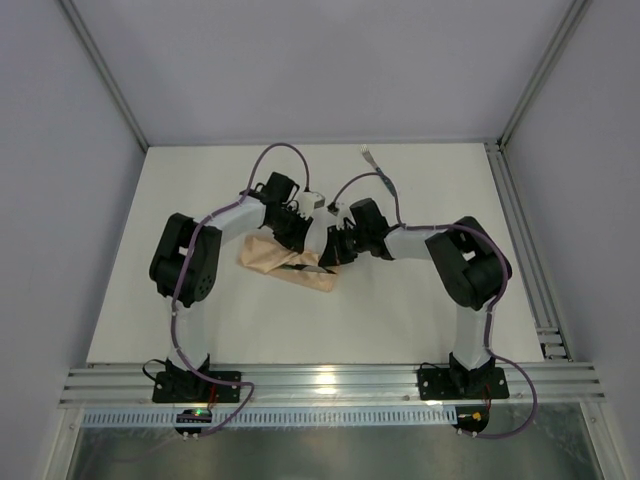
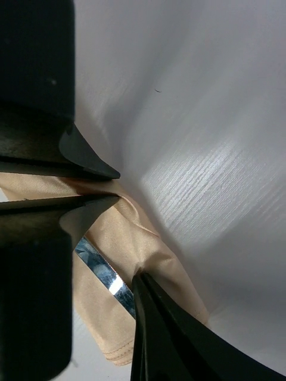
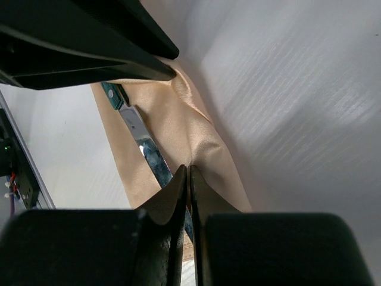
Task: Fold the napkin into a case and place the utensils inside
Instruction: Smooth out the smaller rectangle-folded napkin at the center of the board.
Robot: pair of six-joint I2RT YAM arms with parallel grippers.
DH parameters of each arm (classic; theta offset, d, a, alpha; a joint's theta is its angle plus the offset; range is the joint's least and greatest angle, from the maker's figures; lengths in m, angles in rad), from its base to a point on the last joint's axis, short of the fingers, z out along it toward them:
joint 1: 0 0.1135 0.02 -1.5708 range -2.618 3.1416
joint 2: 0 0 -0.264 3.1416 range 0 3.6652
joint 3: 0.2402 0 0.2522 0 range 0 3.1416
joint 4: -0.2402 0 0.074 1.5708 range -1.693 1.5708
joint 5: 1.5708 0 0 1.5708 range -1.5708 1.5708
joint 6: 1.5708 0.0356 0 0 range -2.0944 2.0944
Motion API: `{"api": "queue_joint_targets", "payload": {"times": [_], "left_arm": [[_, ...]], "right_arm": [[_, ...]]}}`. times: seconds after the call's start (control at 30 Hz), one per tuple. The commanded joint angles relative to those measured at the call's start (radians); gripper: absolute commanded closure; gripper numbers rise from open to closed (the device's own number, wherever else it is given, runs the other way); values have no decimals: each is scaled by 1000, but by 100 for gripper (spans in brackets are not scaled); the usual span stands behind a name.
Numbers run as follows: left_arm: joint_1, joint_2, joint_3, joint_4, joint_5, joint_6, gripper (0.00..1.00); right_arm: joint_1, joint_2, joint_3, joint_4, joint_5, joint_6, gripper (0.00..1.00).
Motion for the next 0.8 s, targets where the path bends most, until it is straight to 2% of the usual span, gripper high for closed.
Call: {"api": "queue_joint_targets", "payload": {"times": [0.0, 0.37, 0.47, 0.57, 0.6, 0.67, 0.7, 0.77], "left_arm": [[-4, -15, -1, 58, -6, -29, 84], [-4, -26, -13, 72, -10, -36, 88], [-4, -35, -16, 67, -1, -32, 81], [-4, -71, -16, 61, 8, -32, 78], [-4, -85, -18, 58, 11, -28, 74], [-4, -113, -16, 49, 31, -16, 67], [-4, -137, -13, 33, 46, -8, 60], [-4, -159, -2, 17, 79, 15, 54]], "right_arm": [[28, -49, -19, 6, -5, -54, 92], [84, -144, -99, 63, 19, -53, 92], [81, -155, -102, 66, 19, -50, 92], [81, -176, -99, 73, 13, -31, 92], [78, -187, -105, 81, 13, -22, 91], [62, -228, -111, 81, 27, 11, 84], [56, -245, -117, 69, 51, 22, 82], [38, -288, -122, 43, 77, 44, 77]]}}
